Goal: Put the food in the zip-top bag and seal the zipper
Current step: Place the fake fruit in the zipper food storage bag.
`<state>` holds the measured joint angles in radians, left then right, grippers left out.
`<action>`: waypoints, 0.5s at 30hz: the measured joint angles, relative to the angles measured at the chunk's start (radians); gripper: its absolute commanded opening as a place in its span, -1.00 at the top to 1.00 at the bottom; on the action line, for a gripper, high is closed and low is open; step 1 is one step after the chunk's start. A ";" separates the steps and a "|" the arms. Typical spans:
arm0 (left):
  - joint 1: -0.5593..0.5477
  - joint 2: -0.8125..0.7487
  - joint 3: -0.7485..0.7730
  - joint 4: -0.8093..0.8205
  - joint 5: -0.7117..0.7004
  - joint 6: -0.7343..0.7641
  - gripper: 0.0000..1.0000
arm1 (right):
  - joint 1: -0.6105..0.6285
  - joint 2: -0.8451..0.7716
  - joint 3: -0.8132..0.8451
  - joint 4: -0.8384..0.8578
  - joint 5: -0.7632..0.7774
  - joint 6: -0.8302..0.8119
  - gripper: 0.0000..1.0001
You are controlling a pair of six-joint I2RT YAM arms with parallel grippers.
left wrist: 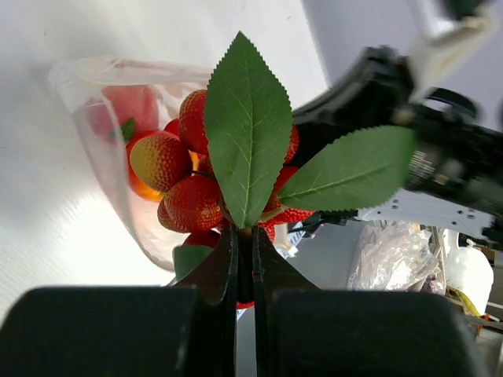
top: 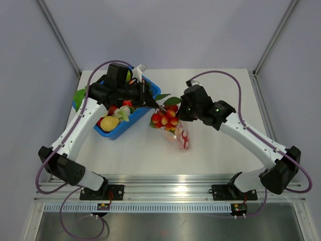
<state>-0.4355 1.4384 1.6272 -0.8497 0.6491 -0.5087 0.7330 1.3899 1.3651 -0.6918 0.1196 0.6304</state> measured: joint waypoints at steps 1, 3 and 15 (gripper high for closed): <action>-0.006 0.014 -0.007 0.001 -0.009 -0.003 1.00 | 0.000 -0.001 0.000 0.000 0.000 0.000 1.00; -0.021 0.052 -0.022 0.004 -0.031 -0.010 1.00 | 0.000 -0.003 0.000 0.000 -0.001 0.002 1.00; -0.122 0.146 -0.020 -0.032 -0.191 0.026 1.00 | 0.000 -0.003 0.000 0.007 -0.009 0.003 1.00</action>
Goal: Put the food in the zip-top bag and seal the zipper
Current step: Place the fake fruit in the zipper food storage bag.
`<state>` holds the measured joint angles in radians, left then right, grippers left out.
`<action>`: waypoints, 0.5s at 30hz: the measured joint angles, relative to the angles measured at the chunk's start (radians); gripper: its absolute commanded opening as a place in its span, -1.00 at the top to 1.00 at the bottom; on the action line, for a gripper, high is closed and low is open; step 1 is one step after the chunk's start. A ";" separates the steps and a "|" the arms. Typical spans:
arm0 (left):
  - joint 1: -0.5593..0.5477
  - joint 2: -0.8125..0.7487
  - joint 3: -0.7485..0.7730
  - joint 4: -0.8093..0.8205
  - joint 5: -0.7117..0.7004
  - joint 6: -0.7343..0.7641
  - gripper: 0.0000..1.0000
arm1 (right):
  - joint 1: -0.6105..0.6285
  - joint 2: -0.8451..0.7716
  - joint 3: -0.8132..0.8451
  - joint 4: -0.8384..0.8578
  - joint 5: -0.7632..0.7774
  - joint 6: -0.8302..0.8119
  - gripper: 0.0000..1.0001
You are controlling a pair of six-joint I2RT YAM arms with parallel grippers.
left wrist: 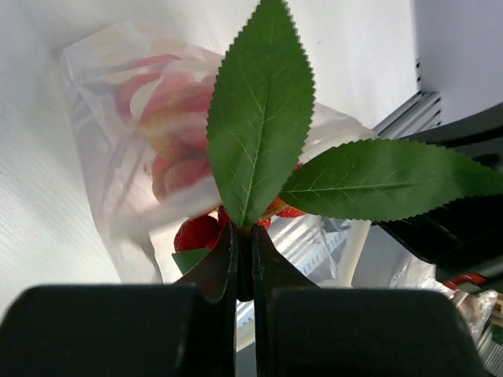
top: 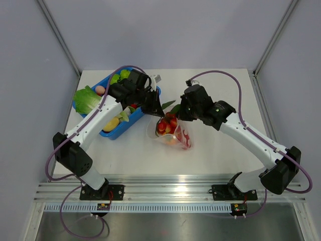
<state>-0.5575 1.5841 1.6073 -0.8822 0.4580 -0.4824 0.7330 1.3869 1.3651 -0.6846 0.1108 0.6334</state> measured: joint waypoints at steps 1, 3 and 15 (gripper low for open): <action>-0.007 0.008 0.000 -0.005 -0.009 0.008 1.00 | 0.000 0.000 0.000 0.002 0.000 0.000 1.00; -0.015 0.019 0.000 -0.017 -0.031 0.026 1.00 | 0.000 0.000 0.000 0.003 0.000 0.000 1.00; -0.024 0.025 0.029 -0.138 -0.148 0.191 1.00 | 0.000 0.000 0.000 0.004 0.002 0.000 1.00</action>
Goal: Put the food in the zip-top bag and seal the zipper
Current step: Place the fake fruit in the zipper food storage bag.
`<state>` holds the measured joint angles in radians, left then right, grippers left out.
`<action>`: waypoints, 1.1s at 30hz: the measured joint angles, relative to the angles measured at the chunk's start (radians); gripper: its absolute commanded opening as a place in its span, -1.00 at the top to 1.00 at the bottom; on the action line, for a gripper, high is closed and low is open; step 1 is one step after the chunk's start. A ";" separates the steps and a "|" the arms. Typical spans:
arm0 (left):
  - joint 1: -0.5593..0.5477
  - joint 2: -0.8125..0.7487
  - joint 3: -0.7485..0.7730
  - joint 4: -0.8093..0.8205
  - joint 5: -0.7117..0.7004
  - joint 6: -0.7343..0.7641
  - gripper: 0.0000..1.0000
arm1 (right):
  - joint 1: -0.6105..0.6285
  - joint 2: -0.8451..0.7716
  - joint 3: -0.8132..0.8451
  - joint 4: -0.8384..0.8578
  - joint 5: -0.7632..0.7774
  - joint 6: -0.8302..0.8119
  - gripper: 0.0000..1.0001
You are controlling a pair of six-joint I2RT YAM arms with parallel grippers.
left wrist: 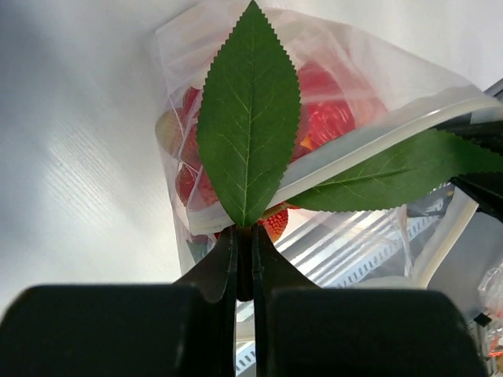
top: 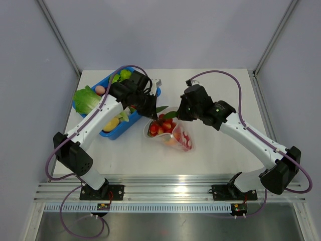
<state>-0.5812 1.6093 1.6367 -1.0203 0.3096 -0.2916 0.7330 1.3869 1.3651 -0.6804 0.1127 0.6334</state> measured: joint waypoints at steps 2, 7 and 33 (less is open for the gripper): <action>0.000 -0.008 -0.001 -0.006 0.000 0.026 1.00 | 0.000 0.000 0.000 0.002 0.000 0.000 1.00; 0.000 -0.051 -0.001 -0.024 -0.005 0.071 1.00 | 0.000 0.001 0.005 0.003 0.000 0.000 1.00; -0.003 -0.325 -0.176 0.137 0.055 0.127 1.00 | 0.000 0.054 0.039 0.011 -0.002 0.005 1.00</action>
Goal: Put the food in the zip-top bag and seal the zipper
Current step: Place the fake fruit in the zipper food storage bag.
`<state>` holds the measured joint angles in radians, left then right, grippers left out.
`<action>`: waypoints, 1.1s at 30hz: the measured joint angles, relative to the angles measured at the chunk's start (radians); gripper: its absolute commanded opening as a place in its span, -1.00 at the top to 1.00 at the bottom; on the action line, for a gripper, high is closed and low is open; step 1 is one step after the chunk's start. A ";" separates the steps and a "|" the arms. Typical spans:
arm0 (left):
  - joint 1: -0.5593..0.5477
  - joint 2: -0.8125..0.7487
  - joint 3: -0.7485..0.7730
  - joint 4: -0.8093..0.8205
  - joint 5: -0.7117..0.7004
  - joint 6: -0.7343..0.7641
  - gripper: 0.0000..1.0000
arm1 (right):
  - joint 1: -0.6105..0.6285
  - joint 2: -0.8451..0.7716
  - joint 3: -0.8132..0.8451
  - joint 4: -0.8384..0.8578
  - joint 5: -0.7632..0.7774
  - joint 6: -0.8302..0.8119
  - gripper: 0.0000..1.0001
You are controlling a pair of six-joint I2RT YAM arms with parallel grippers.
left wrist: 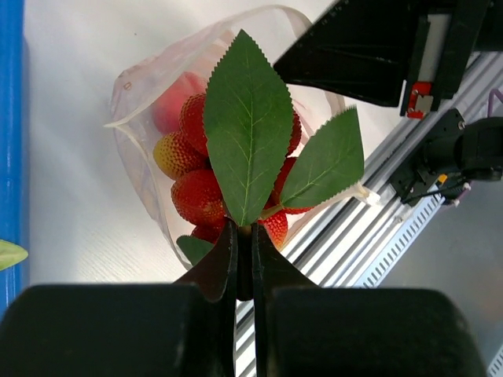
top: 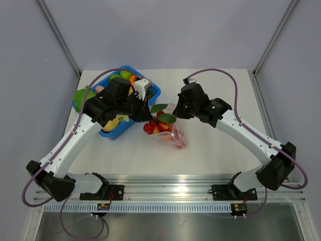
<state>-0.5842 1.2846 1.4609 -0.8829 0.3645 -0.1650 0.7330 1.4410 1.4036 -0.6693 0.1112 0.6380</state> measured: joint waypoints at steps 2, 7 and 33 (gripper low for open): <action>-0.004 0.004 0.000 -0.006 0.012 0.008 1.00 | 0.000 0.000 0.001 0.000 0.000 0.000 1.00; -0.013 0.047 0.000 -0.015 0.031 0.023 1.00 | 0.000 0.000 0.005 0.000 0.000 0.000 1.00; -0.043 0.321 0.148 -0.113 -0.237 -0.054 1.00 | 0.000 -0.026 0.005 -0.009 -0.001 -0.001 1.00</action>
<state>-0.6277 1.6054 1.6085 -0.9958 0.1272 -0.2192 0.7330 1.4147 1.4082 -0.6785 0.1101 0.6373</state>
